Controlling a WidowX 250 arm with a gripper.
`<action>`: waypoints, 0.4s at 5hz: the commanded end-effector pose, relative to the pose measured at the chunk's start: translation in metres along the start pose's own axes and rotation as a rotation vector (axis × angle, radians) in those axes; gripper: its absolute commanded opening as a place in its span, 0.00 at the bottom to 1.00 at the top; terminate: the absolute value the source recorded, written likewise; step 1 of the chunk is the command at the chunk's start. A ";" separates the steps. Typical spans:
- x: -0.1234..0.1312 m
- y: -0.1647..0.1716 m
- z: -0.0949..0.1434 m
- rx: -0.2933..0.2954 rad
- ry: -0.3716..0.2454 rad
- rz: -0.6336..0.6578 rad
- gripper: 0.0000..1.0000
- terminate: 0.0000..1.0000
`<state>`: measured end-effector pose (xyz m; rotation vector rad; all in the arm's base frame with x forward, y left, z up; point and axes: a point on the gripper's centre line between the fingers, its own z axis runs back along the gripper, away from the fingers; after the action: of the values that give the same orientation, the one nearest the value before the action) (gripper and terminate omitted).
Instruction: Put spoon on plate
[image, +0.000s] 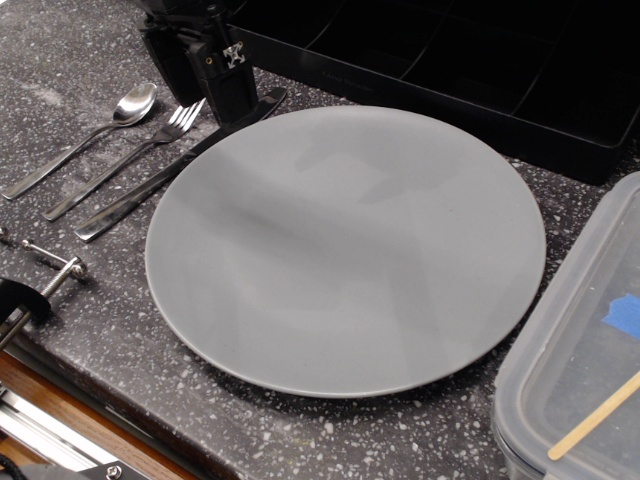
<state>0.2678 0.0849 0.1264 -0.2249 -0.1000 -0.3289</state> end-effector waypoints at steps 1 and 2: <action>0.000 0.000 0.000 0.000 0.000 0.000 1.00 0.00; 0.002 0.029 0.024 0.035 -0.043 0.014 1.00 0.00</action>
<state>0.2758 0.1224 0.1349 -0.2066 -0.1190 -0.2908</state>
